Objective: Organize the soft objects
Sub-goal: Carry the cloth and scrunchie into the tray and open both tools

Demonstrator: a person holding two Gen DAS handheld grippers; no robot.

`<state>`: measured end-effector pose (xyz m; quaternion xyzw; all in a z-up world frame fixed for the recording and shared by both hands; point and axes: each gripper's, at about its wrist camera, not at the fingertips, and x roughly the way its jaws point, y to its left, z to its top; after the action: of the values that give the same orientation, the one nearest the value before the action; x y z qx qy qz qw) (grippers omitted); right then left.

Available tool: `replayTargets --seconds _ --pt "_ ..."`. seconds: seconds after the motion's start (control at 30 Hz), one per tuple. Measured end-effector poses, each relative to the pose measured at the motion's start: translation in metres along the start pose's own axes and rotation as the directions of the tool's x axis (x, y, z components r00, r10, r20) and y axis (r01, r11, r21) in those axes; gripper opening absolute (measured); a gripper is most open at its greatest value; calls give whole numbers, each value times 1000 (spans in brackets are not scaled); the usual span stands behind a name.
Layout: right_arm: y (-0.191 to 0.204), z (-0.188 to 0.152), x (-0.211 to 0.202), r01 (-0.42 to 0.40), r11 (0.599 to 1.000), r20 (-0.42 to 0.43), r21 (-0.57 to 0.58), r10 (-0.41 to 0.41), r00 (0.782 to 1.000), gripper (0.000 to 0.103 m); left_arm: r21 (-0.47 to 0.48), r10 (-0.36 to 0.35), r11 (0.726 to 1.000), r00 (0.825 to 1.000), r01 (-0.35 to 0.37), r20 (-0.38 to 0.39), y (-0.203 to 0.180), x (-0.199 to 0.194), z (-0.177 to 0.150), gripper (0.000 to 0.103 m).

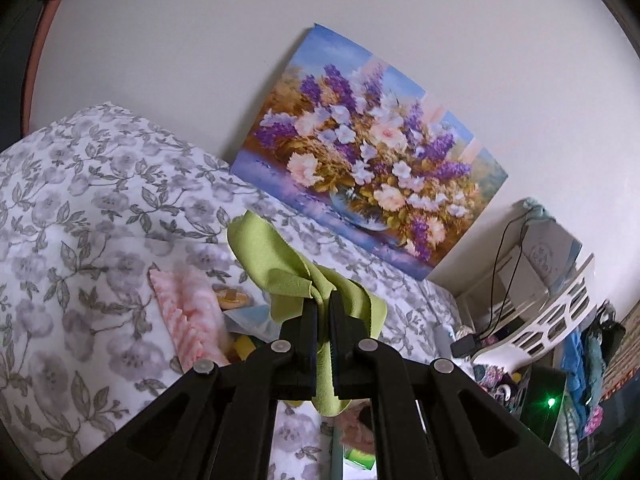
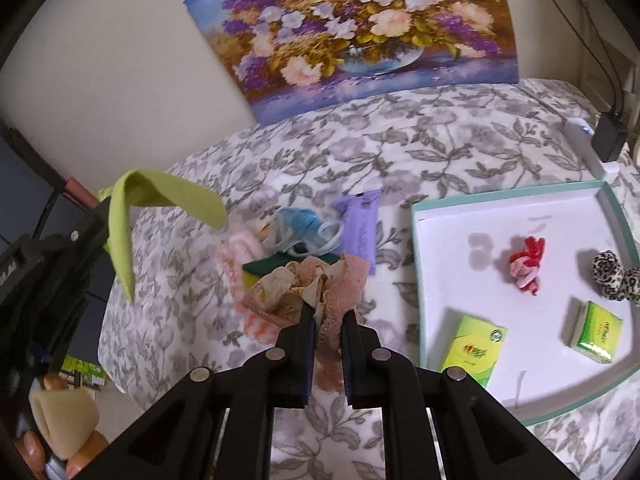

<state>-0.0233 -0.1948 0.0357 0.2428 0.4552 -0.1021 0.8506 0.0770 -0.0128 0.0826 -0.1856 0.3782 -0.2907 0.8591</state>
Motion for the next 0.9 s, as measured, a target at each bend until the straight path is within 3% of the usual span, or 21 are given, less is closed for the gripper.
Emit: replayTargets --seconds 0.2,0.47,0.73,0.83,0.9 --pt "-28 13 -8 53 997 32 62 -55 998 12 62 31 998 997 -27 -67 -28 16 -6 5" --pt "-91 27 -18 137 967 48 214 -151 987 12 144 34 989 988 -12 -153 -76 42 -9 5" --pt "-156 27 -19 214 905 28 367 -241 970 12 238 14 971 979 35 -201 -124 71 -26 5" --pt "-170 26 -16 284 889 35 360 -317 948 12 242 -13 967 970 74 -244 -132 90 -42 5" --pt "-179 25 -13 290 883 24 369 -321 947 12 259 -35 960 964 105 -263 -136 102 -58 5"
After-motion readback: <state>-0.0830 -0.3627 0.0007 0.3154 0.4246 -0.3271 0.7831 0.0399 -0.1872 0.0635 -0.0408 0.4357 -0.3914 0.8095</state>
